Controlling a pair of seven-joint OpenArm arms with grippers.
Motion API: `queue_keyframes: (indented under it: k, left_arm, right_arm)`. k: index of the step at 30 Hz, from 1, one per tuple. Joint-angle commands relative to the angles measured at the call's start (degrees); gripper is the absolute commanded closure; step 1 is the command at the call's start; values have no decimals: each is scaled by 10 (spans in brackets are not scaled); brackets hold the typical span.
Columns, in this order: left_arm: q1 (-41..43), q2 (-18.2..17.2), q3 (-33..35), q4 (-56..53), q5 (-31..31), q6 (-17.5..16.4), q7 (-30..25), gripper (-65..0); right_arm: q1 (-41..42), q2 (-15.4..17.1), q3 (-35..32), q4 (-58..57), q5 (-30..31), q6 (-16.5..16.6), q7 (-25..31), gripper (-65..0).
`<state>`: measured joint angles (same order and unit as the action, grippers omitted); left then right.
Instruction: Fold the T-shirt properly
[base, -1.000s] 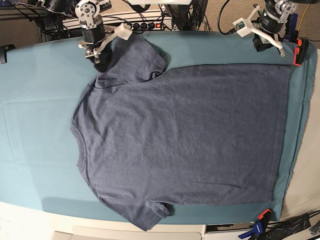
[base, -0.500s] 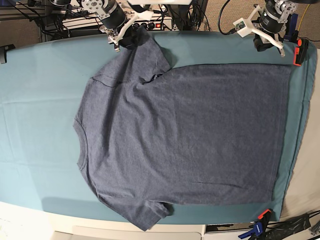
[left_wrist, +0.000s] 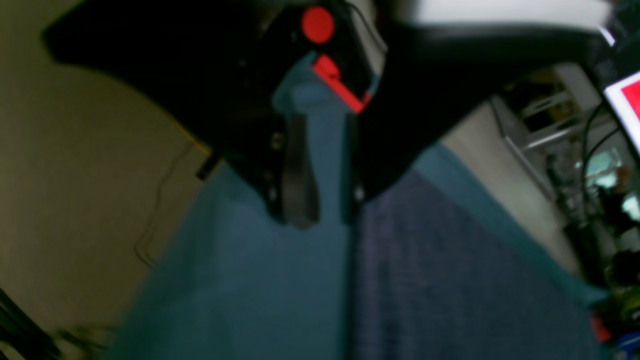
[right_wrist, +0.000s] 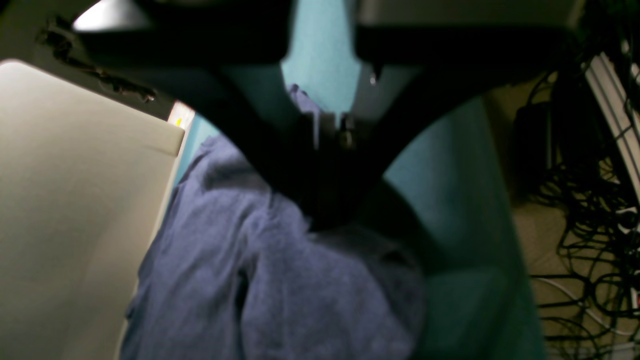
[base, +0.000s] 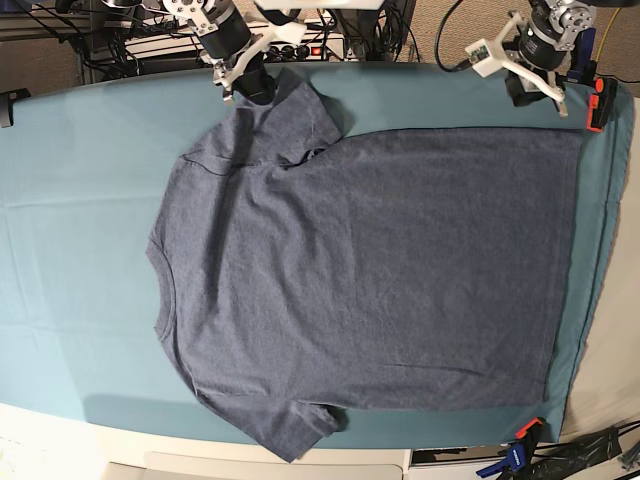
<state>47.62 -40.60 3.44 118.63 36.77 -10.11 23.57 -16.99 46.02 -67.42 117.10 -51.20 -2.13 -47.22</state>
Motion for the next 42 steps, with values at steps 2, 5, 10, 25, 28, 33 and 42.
queue_keyframes:
  k: [2,5,10,25,28,33,42]
  left_arm:
    - [3,-9,-2,8,5,9,9,-186]
    - [-2,-9,-2,2,7,11,10,-185]
    - [-29,-25,-2,-50,10,14,11,-185]
    - [-68,-97,-2,-153,17,37,1,-185]
    - [-68,-97,-2,-155,17,37,-12,-185]
    - [-71,-97,-2,-155,4,37,-23,-185]
    - [-85,-97,-2,-156,-25,26,-27,-186]
  right_arm:
    - [-2,6,9,9,-8,-10,0,0]
    - [-2,6,30,9,-7,-10,-12,0]
    - [-11,7,93,9,10,-10,-14,0]
    - [-32,6,139,9,23,-9,-3,0]
    - [-32,6,139,9,23,-9,-2,0]
    - [-32,6,139,9,23,-9,-2,0]
    - [-32,6,139,9,23,-9,-2,0]
